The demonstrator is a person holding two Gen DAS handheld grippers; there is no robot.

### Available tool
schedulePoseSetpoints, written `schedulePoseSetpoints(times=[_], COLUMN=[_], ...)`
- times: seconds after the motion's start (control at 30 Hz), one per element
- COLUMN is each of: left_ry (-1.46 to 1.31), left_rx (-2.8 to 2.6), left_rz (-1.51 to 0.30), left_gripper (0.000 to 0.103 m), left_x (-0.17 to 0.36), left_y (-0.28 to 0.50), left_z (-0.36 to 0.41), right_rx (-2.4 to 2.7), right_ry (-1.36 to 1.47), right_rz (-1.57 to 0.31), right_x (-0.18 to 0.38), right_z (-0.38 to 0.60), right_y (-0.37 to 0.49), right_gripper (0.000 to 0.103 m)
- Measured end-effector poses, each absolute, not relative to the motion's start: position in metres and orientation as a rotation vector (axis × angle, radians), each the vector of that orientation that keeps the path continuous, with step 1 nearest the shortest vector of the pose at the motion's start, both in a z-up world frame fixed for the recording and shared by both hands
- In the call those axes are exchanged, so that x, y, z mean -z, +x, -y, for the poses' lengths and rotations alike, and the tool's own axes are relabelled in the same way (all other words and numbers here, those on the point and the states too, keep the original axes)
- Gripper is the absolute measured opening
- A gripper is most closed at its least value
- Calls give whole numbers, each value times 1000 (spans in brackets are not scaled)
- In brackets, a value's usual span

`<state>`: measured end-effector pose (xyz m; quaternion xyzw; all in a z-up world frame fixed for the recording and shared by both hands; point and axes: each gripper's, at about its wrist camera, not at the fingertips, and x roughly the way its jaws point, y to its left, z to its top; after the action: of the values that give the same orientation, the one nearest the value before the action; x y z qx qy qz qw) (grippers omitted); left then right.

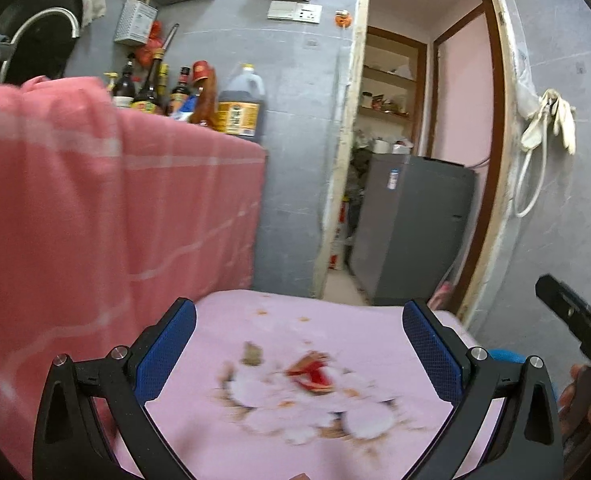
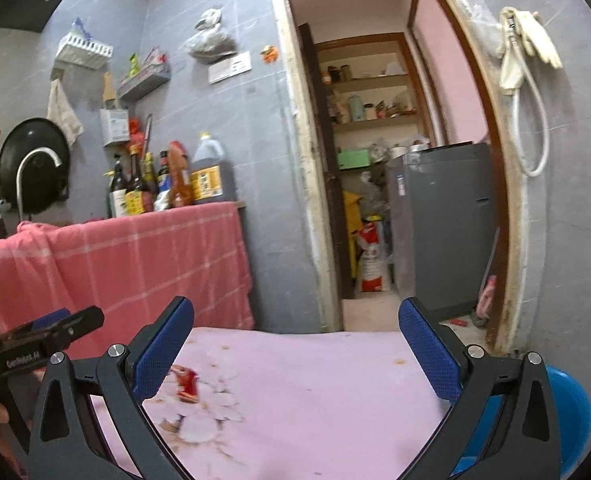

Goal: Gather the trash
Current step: 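Move both tools back from the bucket toward the remaining scraps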

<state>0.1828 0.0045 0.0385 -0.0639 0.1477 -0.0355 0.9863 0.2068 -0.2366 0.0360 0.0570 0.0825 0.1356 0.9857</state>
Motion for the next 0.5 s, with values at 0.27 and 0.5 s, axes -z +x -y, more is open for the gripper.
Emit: schedulePoseSetpoints(times=[0.27,0.5], left_ry=[-115,-161], left_rx=[26,29], left_rz=[-363,-468], left_gripper=[101,101], left_x=[-3,21], left_y=[186,206], left_z=[-35,-51], right_rx=[-361,-417], right_ry=[55,1], right_rz=[-238,-325], right_x=[-18,0], right_z=[199,182], right_y=[227,244], right_gripper=[103,103])
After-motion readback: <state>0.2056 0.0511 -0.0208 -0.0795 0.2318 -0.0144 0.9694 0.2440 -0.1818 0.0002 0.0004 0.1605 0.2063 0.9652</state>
